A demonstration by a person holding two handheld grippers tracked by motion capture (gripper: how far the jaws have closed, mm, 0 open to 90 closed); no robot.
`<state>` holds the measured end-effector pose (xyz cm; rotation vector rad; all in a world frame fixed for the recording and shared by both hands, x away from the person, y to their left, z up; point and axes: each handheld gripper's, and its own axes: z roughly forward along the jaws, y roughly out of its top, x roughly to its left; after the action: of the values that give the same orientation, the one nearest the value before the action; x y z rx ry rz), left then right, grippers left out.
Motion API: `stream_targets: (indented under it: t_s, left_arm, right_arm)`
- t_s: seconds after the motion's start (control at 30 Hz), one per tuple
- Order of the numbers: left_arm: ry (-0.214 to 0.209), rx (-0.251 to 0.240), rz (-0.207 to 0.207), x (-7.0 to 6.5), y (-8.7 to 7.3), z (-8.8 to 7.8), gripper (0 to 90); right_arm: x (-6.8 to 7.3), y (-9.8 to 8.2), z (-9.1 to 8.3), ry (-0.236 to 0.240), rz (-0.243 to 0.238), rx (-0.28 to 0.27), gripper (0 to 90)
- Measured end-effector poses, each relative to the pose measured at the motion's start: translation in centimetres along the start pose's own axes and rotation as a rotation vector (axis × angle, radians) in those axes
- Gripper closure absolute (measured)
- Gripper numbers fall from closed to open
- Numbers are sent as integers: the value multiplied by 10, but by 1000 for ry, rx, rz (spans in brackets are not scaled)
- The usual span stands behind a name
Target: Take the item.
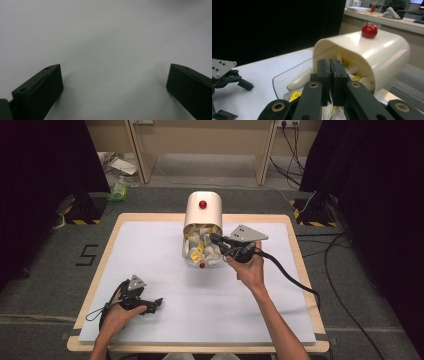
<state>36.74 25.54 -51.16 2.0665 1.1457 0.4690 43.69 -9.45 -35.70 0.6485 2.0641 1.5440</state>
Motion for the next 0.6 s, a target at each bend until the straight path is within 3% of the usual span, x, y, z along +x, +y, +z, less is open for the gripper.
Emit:
stream_targets:
  t_s: [0.6]
  left_arm:
    - [0,-3,-3,0,0,0,0]
  right_arm:
    - [-8,16,-30,-25,24,-92,875]
